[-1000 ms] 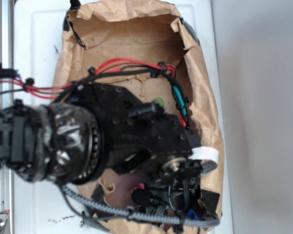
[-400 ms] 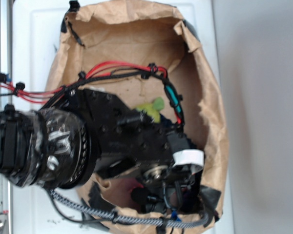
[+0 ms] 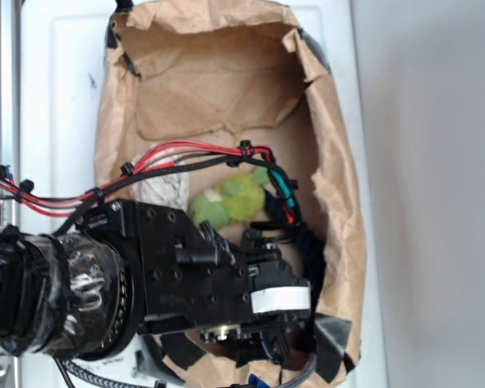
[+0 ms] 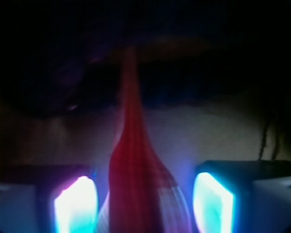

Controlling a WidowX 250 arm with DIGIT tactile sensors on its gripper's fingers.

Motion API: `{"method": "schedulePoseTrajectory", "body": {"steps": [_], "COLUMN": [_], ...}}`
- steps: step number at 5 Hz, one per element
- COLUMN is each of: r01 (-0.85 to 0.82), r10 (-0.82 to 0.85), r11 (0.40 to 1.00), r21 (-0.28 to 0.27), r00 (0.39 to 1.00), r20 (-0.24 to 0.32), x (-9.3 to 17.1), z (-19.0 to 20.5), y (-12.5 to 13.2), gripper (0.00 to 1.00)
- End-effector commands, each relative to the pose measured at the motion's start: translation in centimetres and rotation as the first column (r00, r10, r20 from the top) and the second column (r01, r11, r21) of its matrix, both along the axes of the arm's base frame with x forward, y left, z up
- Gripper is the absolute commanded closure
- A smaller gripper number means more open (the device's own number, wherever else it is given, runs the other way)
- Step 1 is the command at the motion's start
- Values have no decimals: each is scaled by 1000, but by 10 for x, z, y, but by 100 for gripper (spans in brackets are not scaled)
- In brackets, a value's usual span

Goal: Grab the shell.

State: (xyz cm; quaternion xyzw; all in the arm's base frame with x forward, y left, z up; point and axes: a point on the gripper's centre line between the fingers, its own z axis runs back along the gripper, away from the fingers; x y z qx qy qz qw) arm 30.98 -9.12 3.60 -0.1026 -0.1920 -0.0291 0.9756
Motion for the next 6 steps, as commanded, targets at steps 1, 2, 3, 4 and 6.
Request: {"method": "schedulePoseTrajectory", "body": {"steps": [1,2,3,4,6], "r01": [6,-57,-126,-213,-229], "r10": [-6,56,127,209,251], "r11": [1000,998,992,975,939], "r21": [-5,29,-23,58,258], "r00": [999,998,992,975,967], "r20": [43,41,13,75,-55], "x": [0,6,11,6,2], "z": [11,23,60,95,156], "y": [9,24,68,96,124], "gripper": [100,100,100,100,100]}}
